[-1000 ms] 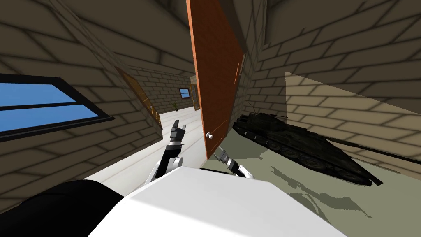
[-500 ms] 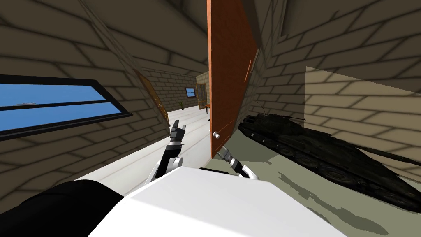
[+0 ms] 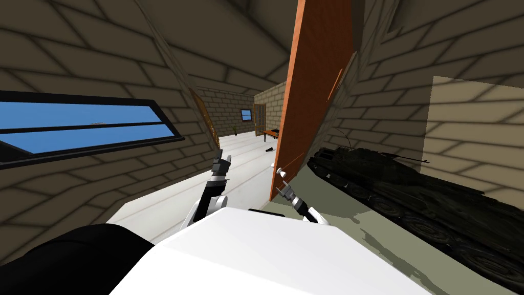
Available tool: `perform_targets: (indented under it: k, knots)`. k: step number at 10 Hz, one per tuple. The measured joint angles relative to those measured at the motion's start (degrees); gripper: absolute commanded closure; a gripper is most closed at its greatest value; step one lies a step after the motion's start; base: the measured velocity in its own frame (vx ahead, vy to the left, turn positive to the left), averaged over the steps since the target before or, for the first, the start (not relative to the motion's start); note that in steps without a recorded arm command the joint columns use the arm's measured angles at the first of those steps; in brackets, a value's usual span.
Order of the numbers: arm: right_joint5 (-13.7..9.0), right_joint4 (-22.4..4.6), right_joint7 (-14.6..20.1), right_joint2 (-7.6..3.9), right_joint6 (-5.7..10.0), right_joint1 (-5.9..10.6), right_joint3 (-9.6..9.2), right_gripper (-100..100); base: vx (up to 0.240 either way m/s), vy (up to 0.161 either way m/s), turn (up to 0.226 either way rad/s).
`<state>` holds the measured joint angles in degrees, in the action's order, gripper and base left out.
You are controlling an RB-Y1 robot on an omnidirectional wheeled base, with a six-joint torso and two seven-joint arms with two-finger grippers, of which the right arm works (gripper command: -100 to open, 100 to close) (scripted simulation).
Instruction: Pull the door open
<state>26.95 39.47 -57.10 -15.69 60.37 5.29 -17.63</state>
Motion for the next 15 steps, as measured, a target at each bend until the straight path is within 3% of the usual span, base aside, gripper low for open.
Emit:
perform_targets:
  k: [3,4,5,8,9,14,15]
  knots:
    - [-1.61,-2.47,-0.51,-0.54,0.83,1.13,0.74,-100,0.093,-0.012,0.138]
    - [-2.37,-1.25,-0.33,-1.41,0.59,-0.06,0.8,-100,0.092,-0.017,0.042]
    - [-2.78,-3.03,-0.76,-1.22,1.4,0.35,0.88,-100,0.101,-0.041,0.13]
    - [-4.23,-4.53,-1.44,-1.9,1.94,0.01,1.33,-100,0.067,-0.055,0.032]
    - [-4.19,-4.5,-1.5,-1.85,2.31,-0.1,1.22,100,-0.024,0.005,0.006]
    - [-4.22,-4.5,-1.45,-1.95,2.22,-0.14,1.29,100,-0.003,0.004,-0.003]
    - [-4.21,-4.5,-1.45,-1.94,2.23,-0.14,1.29,-100,-0.154,0.004,0.202]
